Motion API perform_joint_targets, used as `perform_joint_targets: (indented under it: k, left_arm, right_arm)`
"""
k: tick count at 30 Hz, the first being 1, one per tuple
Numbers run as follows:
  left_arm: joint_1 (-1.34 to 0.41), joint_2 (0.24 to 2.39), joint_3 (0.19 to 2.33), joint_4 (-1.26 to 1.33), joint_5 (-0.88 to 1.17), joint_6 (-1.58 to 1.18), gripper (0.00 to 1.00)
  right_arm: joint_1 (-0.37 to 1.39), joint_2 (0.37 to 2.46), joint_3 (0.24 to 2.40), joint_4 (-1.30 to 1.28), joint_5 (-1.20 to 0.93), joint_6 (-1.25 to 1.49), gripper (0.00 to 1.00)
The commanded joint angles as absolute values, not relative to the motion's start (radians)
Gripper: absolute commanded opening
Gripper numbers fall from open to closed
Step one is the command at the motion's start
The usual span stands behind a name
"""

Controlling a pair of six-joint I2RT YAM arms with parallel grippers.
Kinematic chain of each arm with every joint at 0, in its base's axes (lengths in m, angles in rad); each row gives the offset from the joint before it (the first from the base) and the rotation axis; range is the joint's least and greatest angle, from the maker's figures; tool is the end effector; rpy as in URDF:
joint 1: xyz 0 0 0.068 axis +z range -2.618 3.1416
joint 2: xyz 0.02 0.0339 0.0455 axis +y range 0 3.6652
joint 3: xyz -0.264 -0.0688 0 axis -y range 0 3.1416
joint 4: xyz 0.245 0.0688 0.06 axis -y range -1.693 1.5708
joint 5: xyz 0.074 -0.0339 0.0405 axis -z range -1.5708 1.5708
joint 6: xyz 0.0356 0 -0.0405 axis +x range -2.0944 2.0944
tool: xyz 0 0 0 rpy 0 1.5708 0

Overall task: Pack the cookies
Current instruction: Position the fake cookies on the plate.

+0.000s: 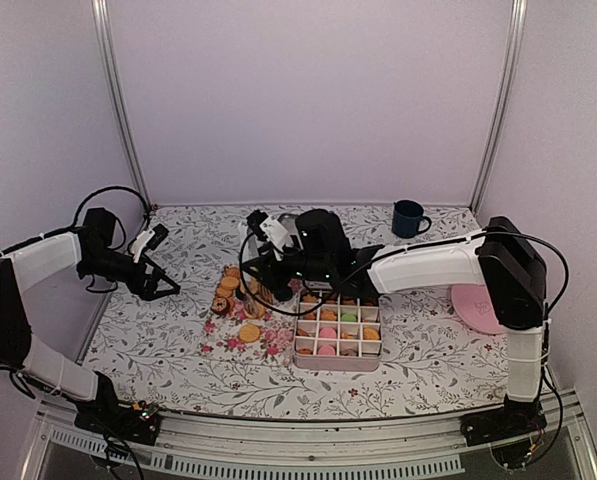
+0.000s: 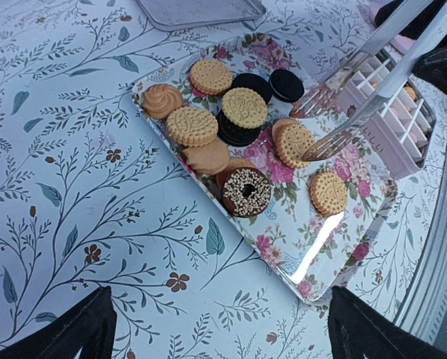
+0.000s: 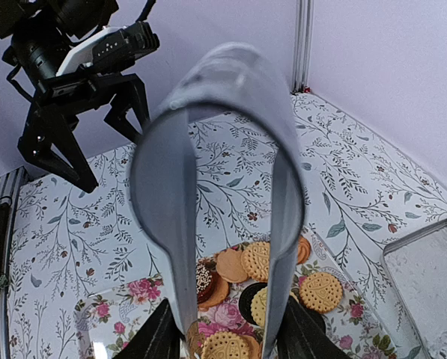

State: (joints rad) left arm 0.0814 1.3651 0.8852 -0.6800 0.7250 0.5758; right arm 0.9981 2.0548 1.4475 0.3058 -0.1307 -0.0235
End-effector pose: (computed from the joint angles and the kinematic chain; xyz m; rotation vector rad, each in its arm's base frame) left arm 0.2524 -0.0031 0.2198 0.7836 2.3175 -0.7114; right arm 0.2576 0.4081 0.2242 -1.0326 1.6508 0.7830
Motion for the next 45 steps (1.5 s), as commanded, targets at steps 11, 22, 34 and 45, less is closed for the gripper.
perform_joint_targets:
  k: [11,22,34,45]
  left_arm:
    - [0.084,1.342,0.885,-0.701,0.724,0.589,0.99]
    - [0.084,1.34,0.887,-0.706,0.721,0.59,0.99]
    - [0.084,1.34,0.887,-0.707,0.724,0.589,0.99]
    - [0.084,1.341,0.885,-0.707,0.729,0.589,0.99]
  right_arm:
    - [1.031,2.142,1.546,0.371,-0.08,-0.114,0.46]
    - [1.052,2.14,1.519,0.359,-0.079,-0.147,0.38]
    - [1.083,2.047,1.498,0.361,-0.102,-0.135,0.25]
    - [1.109,2.04,1.473,0.41,-0.169,-0.046,0.29]
